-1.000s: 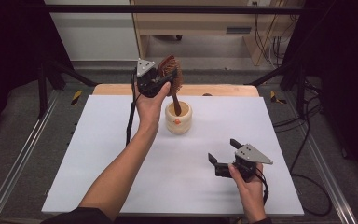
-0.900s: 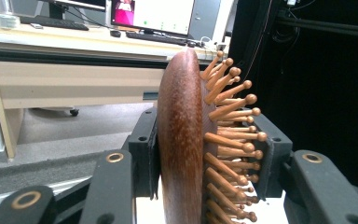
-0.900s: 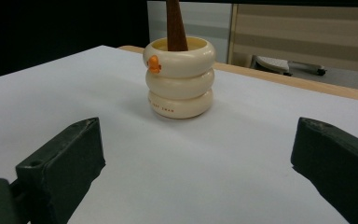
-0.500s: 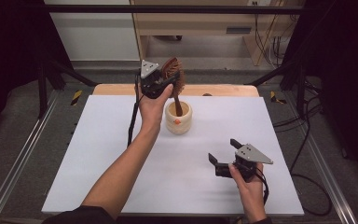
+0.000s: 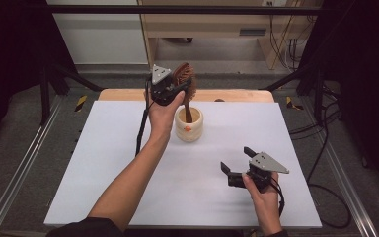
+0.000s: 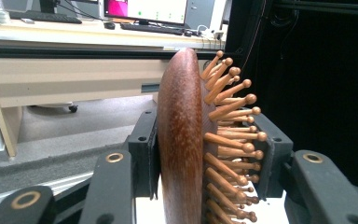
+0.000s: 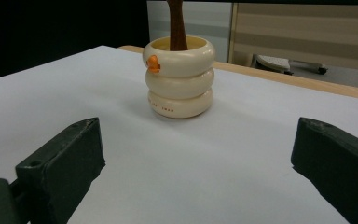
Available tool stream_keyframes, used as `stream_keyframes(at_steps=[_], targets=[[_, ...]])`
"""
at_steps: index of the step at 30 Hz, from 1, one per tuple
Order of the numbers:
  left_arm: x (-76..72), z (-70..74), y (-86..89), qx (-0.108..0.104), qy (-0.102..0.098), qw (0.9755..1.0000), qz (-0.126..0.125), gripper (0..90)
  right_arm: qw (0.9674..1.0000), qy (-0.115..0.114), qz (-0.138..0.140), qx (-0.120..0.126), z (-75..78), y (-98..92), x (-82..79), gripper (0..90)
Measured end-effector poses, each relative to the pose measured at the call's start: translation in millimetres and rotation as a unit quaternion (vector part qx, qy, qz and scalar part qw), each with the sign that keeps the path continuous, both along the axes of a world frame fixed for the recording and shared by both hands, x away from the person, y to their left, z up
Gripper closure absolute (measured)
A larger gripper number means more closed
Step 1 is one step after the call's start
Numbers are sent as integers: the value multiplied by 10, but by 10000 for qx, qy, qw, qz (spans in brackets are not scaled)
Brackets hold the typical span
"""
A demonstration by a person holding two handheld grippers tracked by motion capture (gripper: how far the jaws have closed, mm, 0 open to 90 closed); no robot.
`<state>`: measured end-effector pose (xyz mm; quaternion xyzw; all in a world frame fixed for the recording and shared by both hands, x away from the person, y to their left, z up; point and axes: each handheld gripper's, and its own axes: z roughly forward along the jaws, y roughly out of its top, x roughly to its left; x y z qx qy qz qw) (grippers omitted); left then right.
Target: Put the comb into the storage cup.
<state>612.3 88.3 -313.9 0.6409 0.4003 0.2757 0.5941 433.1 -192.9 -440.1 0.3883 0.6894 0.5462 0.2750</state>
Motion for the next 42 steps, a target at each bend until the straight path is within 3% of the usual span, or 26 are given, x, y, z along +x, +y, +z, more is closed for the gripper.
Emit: stream_keyframes(at_steps=[30, 42], targets=[[37, -132, 12, -201, 157, 9996, 130, 516, 10000, 24, 32, 37, -8, 7, 6, 27], [34, -171, -44, -165, 186, 9996, 101, 515, 10000, 15, 33, 13, -10, -4, 10, 27]])
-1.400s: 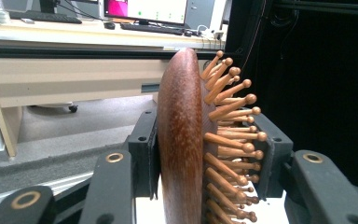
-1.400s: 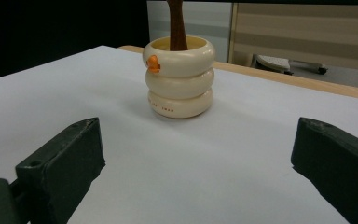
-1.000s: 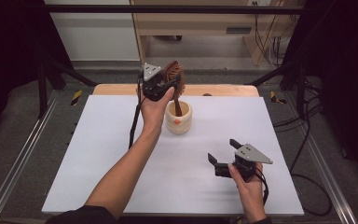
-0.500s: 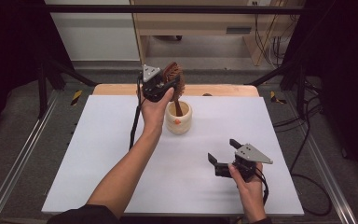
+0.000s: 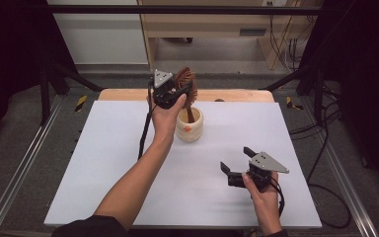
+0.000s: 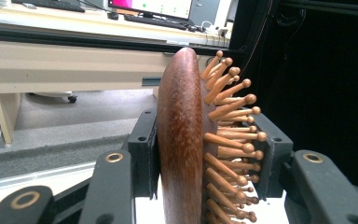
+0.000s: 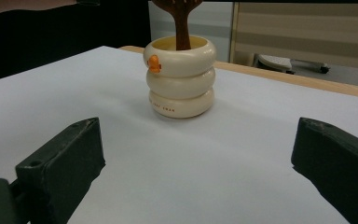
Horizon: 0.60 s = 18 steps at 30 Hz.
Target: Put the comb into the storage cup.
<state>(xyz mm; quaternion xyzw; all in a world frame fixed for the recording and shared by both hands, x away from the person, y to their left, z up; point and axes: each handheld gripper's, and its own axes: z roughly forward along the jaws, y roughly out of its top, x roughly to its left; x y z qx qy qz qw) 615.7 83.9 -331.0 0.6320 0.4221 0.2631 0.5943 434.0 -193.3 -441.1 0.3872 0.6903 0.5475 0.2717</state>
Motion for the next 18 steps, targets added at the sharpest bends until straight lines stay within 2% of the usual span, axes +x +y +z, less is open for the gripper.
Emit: stream_keyframes(at_steps=[18], targets=[[-11, -32, 23, -9, 27, 10000, 34, 515, 10000, -32, 27, -9, 3, 9, -8, 26]])
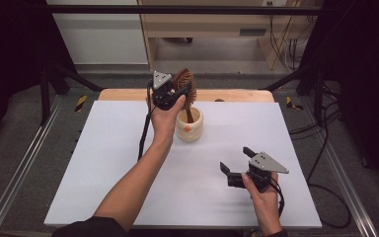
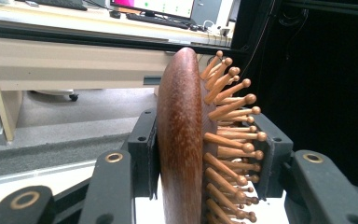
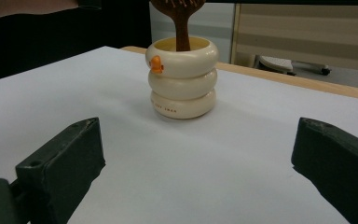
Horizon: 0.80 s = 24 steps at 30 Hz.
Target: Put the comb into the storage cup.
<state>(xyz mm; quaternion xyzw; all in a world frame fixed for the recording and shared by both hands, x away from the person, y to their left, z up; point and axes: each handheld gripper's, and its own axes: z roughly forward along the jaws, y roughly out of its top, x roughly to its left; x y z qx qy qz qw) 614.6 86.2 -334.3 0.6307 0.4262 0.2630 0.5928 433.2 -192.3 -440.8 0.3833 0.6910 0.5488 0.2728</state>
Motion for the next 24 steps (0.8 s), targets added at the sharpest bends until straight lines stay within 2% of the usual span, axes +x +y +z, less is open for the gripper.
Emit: stream_keyframes(at_steps=[8, 13, 20, 24], targets=[[6, -43, 9, -65, 32, 10000, 21, 515, 10000, 0, 0, -3, -2, 1, 3, 26], [10, -45, 31, -198, 57, 9997, 99, 515, 10000, -12, -2, -57, -7, 8, 6, 28], [-15, -45, 48, -230, 10, 9996, 149, 516, 10000, 10, -25, -51, -6, 9, -1, 29], [-4, -49, 71, -336, 45, 9993, 136, 516, 10000, 0, -41, -50, -4, 3, 1, 29]])
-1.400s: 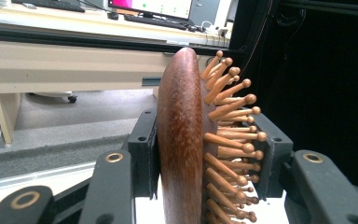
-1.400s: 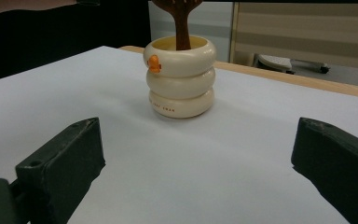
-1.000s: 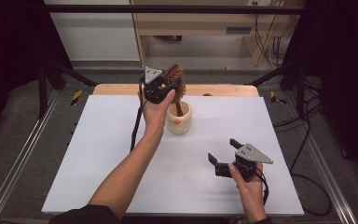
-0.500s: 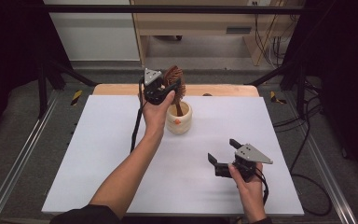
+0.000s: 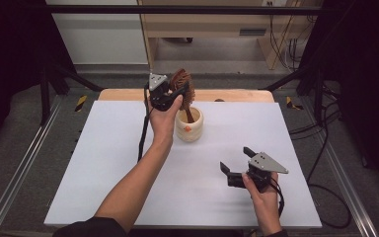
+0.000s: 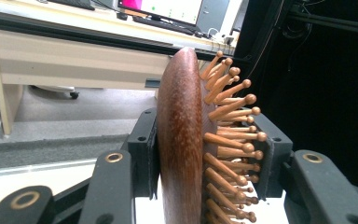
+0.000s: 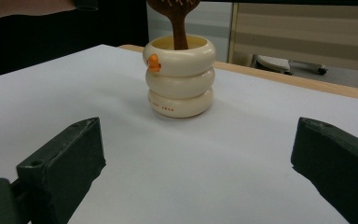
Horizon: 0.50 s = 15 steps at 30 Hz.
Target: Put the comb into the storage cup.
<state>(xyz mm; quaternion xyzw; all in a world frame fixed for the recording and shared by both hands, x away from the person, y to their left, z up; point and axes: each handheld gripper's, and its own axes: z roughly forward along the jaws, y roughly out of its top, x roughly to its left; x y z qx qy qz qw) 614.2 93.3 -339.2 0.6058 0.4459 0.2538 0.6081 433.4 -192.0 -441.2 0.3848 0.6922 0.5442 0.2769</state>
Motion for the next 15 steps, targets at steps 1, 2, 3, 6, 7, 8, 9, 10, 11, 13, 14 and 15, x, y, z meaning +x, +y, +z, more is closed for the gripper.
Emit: stream_keyframes(at_steps=[1, 2, 3, 6, 7, 8, 9, 10, 11, 13, 14, 15], targets=[[-2, 3, 2, 15, -13, 10000, -1, 516, 10000, 2, -2, -6, 0, -1, 1, 29], [-3, 5, 3, 25, -21, 10000, 2, 516, 10000, 1, 1, -9, 0, -1, 1, 29], [-3, 6, 5, 22, -21, 10000, 0, 516, 10000, -7, 2, -9, 0, -1, 1, 29], [3, 4, 13, -26, 0, 10000, 7, 516, 10000, 0, 6, -8, 0, -1, 0, 28], [6, 1, 16, -45, 12, 10000, 9, 516, 10000, 5, 9, -5, -1, -1, -1, 29], [7, -2, 18, -58, 21, 10000, 0, 515, 10000, -4, 9, -5, 0, -1, -3, 29], [9, -5, 17, -81, 24, 10000, -4, 516, 10000, -6, 6, -6, 0, -2, -5, 28], [8, -8, 15, -72, 26, 10000, -10, 516, 10000, -2, 3, -4, 0, -2, -4, 28], [6, -11, 12, -66, 20, 10000, -11, 515, 10000, 1, 6, -7, -1, -2, -3, 28], [-6, -19, 9, -73, -16, 10000, 12, 516, 10000, -1, 10, -6, -2, 1, -2, 28], [-12, -24, 5, -88, -42, 9999, 39, 516, 10000, -2, 16, -4, -1, 0, -2, 28], [-9, -30, -1, -88, -19, 10000, 25, 516, 10000, -3, 13, 5, 1, -1, -3, 28]])
